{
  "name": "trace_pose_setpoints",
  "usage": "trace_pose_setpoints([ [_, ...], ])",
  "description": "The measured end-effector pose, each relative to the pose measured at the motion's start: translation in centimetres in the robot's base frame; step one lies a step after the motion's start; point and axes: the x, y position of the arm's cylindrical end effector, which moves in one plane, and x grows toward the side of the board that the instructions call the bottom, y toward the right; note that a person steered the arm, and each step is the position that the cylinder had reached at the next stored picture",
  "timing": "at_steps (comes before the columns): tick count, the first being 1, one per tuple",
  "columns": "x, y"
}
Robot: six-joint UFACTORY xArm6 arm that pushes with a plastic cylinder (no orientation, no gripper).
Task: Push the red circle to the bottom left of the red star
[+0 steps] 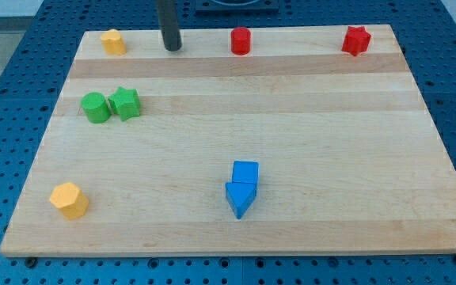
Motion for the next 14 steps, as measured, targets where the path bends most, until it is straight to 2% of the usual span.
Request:
trace_pose_setpoints([
  [7,-0.2,21.6],
  [9,0.9,22.1],
  [14,7.7,22.2],
])
